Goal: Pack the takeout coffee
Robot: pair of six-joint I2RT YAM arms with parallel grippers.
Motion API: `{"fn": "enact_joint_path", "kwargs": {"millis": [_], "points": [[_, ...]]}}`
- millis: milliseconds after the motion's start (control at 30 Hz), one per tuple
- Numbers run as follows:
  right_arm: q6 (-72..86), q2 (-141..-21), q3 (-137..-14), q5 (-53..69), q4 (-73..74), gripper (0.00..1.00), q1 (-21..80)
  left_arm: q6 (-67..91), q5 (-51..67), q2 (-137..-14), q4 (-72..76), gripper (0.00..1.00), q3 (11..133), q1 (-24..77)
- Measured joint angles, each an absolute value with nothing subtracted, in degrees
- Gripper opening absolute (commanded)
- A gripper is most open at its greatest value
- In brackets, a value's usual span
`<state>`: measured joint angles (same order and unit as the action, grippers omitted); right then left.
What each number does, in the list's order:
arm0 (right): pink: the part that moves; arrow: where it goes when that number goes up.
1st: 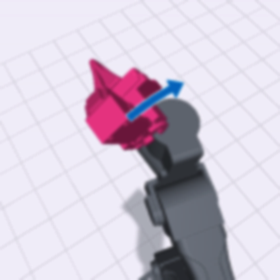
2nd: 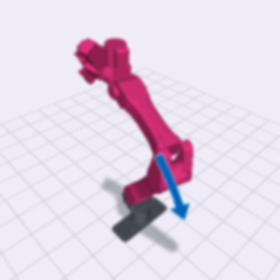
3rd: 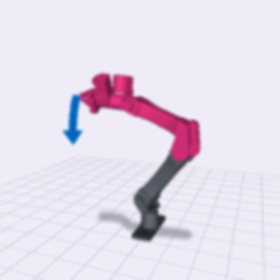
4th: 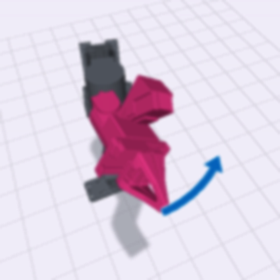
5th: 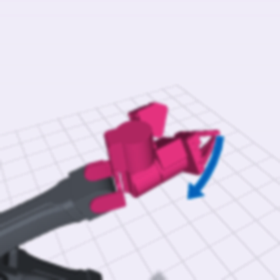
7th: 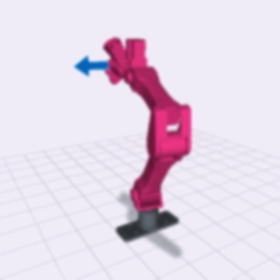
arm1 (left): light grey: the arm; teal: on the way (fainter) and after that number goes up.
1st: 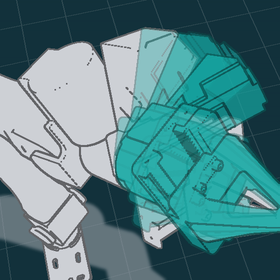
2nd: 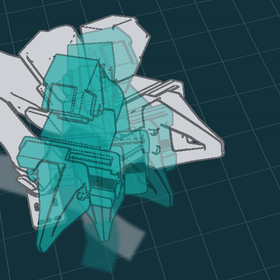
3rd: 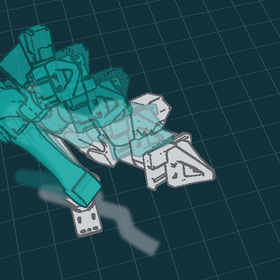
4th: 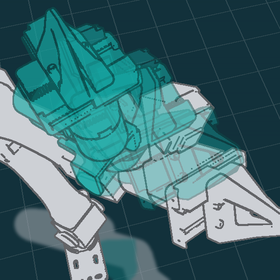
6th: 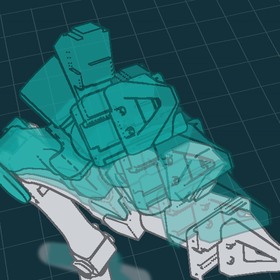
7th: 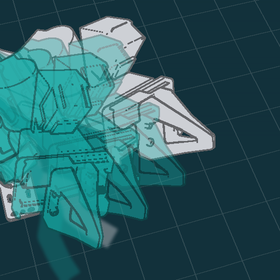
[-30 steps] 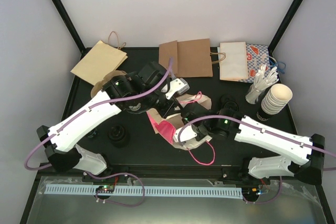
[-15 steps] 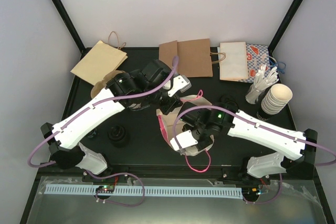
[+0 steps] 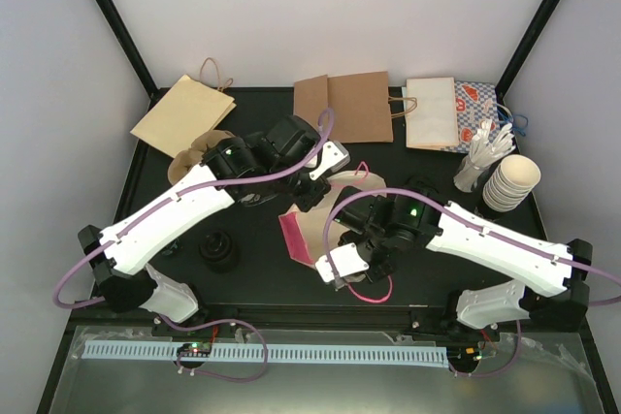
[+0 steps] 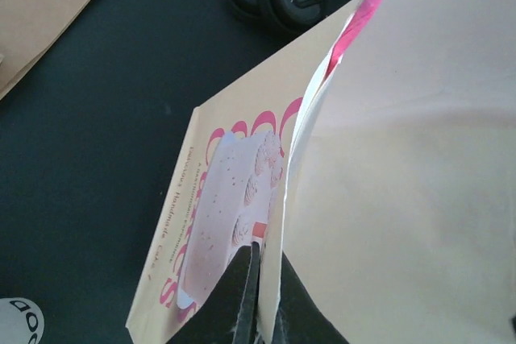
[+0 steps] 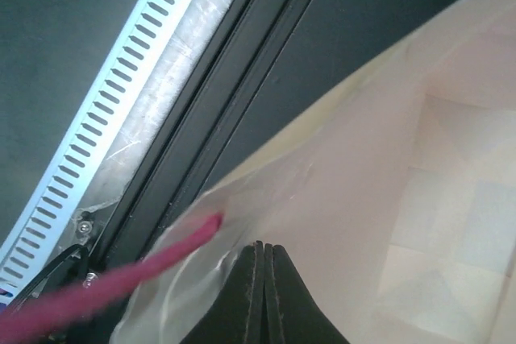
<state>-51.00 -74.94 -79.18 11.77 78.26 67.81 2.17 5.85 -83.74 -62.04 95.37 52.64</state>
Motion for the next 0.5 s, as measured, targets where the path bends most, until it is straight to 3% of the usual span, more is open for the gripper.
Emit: {"fn": "enact_joint_path", "kwargs": {"millis": [200,500], "points": [[-49.67,-74.94,-81.56,10.72,79.09,0.01,68.25,2.37,5.13,-83.77,-61.84,0.02,93.49,52.64],[-44.71,-73.91,-85.34,-9.15,70.59,0.03,68.45,5.48,5.48,-83.74,-59.77,0.01,91.72,52.40]]}}
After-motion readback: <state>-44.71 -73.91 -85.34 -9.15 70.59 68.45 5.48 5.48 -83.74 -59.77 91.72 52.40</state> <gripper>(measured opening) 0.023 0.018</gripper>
